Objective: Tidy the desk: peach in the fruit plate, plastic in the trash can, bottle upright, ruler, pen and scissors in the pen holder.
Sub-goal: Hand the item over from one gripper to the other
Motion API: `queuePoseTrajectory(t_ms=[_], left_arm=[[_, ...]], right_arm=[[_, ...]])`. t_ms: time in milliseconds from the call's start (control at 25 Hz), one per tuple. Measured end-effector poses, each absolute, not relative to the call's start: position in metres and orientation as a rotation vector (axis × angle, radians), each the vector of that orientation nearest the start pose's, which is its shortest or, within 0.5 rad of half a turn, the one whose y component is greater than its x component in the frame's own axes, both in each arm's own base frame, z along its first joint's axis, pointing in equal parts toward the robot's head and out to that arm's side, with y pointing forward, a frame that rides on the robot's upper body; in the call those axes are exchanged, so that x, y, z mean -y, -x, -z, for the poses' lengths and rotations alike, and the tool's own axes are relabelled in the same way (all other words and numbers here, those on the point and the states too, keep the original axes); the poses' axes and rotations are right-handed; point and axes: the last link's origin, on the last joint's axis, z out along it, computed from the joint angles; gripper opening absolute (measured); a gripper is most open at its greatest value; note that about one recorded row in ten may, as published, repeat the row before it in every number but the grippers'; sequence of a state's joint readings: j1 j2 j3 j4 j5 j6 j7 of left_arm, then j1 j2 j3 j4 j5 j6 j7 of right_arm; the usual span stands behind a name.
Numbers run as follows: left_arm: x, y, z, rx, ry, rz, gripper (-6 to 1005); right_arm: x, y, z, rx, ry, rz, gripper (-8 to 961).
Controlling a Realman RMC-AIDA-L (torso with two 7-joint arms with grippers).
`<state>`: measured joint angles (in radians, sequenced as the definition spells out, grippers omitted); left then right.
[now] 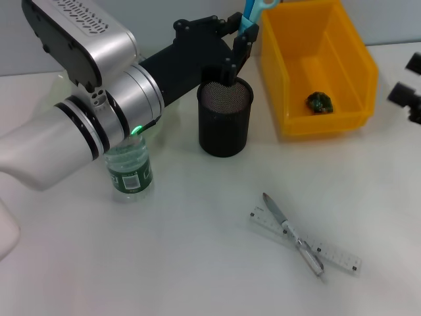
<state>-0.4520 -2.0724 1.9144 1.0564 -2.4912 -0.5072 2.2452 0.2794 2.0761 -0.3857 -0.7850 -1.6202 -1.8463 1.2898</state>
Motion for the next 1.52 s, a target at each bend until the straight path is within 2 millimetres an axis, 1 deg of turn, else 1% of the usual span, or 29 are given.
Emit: queuePoseTrajectory(t_ms=[120, 240, 280, 320, 440, 480, 520, 600, 680, 760, 840, 920, 1080, 1200, 1320, 1520], left_arm=[[-0.369, 0.104, 0.069, 0.211, 2.314, 0.871, 234], [-0.367, 0.105, 0.07, 0.213, 2.319, 0.87, 234], [-0.365, 0.106, 0.072, 0.217, 2.323, 0.87, 234], [-0.365, 0.106, 0.072, 0.218, 2.326, 0.87, 234], [-0.361, 0.107, 0.076, 0.22, 2.339, 0.869, 234], [-0.359, 0.107, 0.077, 0.22, 2.343, 0.868, 234], [-0.359, 0.107, 0.077, 0.22, 2.343, 0.868, 234], [-0.354, 0.106, 0.081, 0.218, 2.357, 0.874, 234], [-0.35, 0.105, 0.082, 0.217, 2.363, 0.885, 234], [-0.35, 0.105, 0.082, 0.217, 2.363, 0.885, 234], [-0.343, 0.102, 0.084, 0.211, 2.373, 0.896, 234], [-0.341, 0.101, 0.085, 0.21, 2.378, 0.897, 234], [-0.341, 0.102, 0.086, 0.21, 2.378, 0.897, 234], [-0.341, 0.101, 0.087, 0.193, 2.382, 0.886, 234], [-0.342, 0.102, 0.088, 0.169, 2.375, 0.864, 234], [-0.346, 0.104, 0.086, 0.179, 2.359, 0.845, 234]], right_arm=[[-0.264, -0.299, -0.105, -0.434, 2.166, -1.183, 800], [-0.268, -0.294, -0.104, -0.4, 2.134, -1.234, 799], [-0.273, -0.289, -0.099, -0.363, 2.11, -1.272, 799], [-0.273, -0.289, -0.099, -0.363, 2.11, -1.272, 799], [-0.285, -0.281, -0.092, -0.321, 2.086, -1.317, 799], [-0.295, -0.271, -0.088, -0.297, 2.091, -1.346, 799], [-0.295, -0.271, -0.088, -0.297, 2.091, -1.346, 798], [-0.304, -0.262, -0.082, -0.272, 2.099, -1.372, 798], [-0.306, -0.26, -0.08, -0.269, 2.097, -1.38, 798], [-0.308, -0.258, -0.076, -0.27, 2.085, -1.395, 798], [-0.309, -0.258, -0.073, -0.271, 2.068, -1.405, 798], [-0.31, -0.259, -0.071, -0.279, 2.059, -1.405, 797], [-0.312, -0.258, -0.063, -0.312, 2.046, -1.427, 797], [-0.314, -0.254, -0.052, -0.306, 2.027, -1.448, 797], [-0.315, -0.252, -0.047, -0.312, 2.02, -1.453, 796], [-0.319, -0.248, -0.038, -0.317, 2.017, -1.453, 796]])
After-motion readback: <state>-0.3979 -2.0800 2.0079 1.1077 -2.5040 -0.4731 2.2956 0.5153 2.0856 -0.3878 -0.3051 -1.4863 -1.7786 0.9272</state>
